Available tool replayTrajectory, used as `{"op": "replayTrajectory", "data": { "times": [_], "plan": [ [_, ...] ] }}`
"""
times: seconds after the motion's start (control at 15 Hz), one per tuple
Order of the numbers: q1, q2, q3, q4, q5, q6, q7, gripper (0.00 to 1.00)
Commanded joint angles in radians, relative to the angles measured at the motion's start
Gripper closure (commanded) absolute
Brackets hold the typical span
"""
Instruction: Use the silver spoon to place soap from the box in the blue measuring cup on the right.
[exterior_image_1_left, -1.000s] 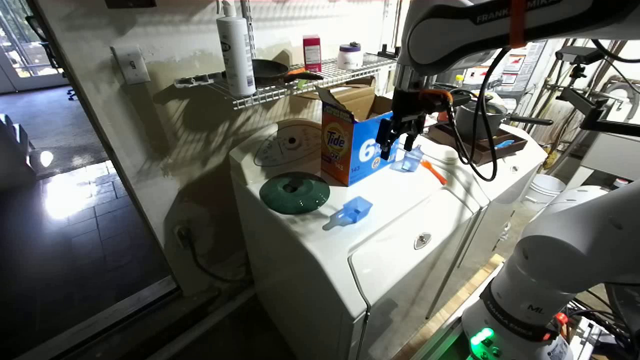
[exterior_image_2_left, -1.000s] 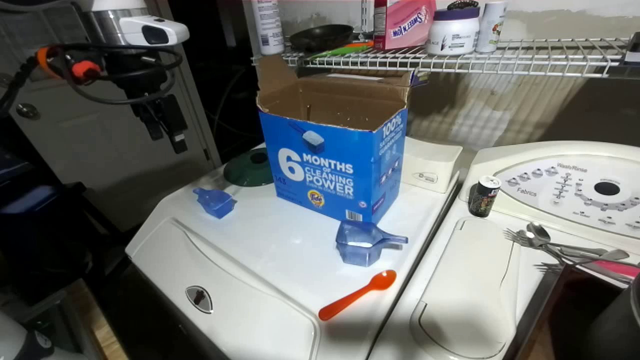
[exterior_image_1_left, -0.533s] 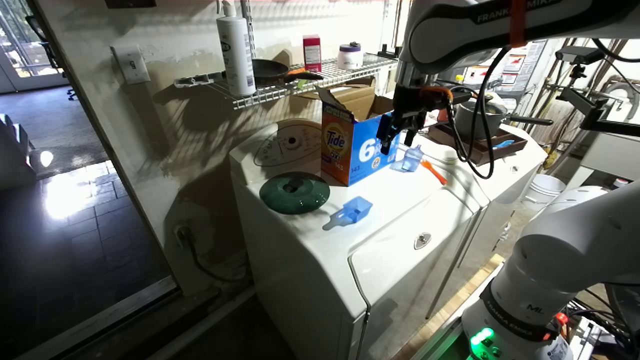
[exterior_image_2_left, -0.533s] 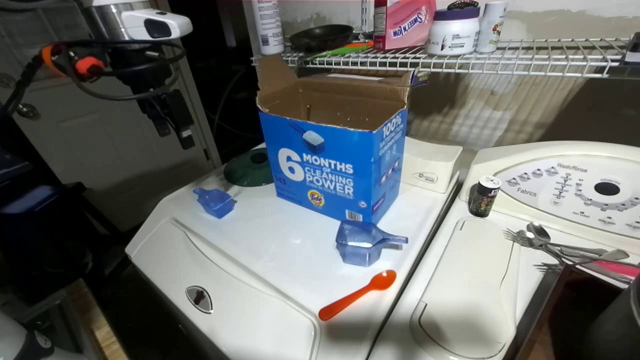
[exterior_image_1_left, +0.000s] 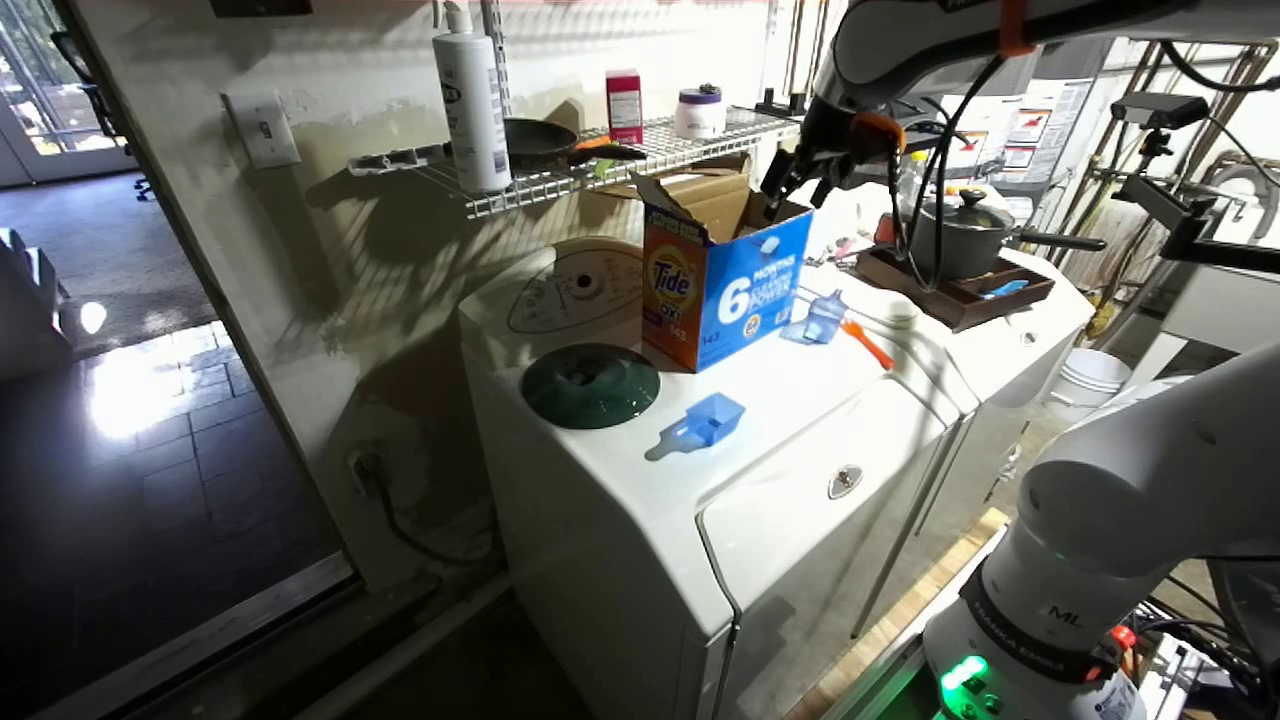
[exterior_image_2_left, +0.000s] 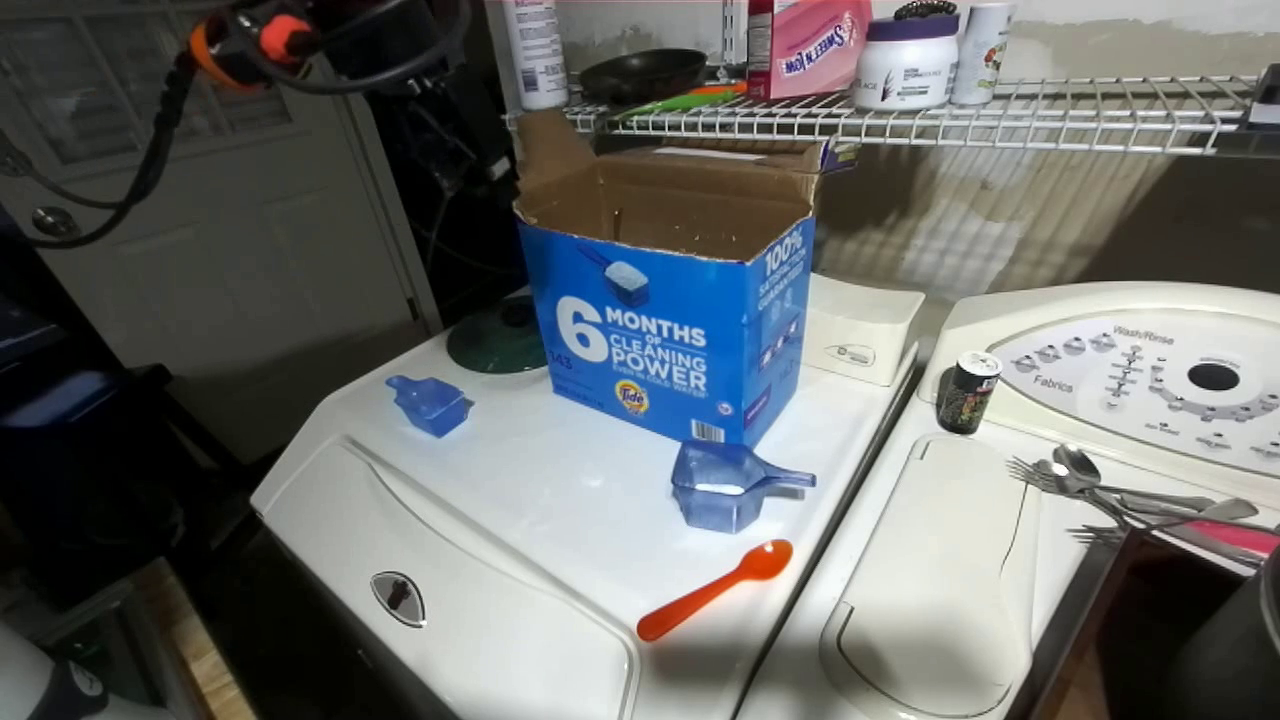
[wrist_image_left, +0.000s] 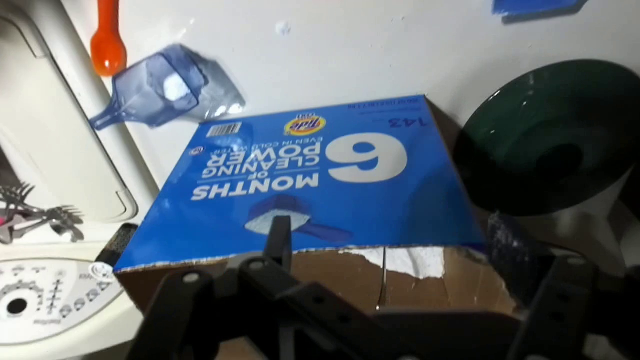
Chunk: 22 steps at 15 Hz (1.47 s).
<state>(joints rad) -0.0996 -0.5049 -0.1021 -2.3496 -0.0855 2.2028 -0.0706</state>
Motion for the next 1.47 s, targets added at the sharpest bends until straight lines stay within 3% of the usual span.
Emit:
{"op": "replayTrajectory", "data": {
  "times": [0.0, 0.4, 0.67, 1.4],
  "plan": [
    [0.044, 0.179, -0.035, 0.165, 0.046, 0.030, -0.104, 0.00],
    [0.088, 0.393, -0.034, 0.365, 0.117, 0.010, -0.294, 0.00],
    [0.062, 0.483, -0.032, 0.448, 0.158, -0.015, -0.387, 0.00],
    [0.009, 0.619, -0.007, 0.570, 0.248, -0.110, -0.445, 0.00]
  ]
}}
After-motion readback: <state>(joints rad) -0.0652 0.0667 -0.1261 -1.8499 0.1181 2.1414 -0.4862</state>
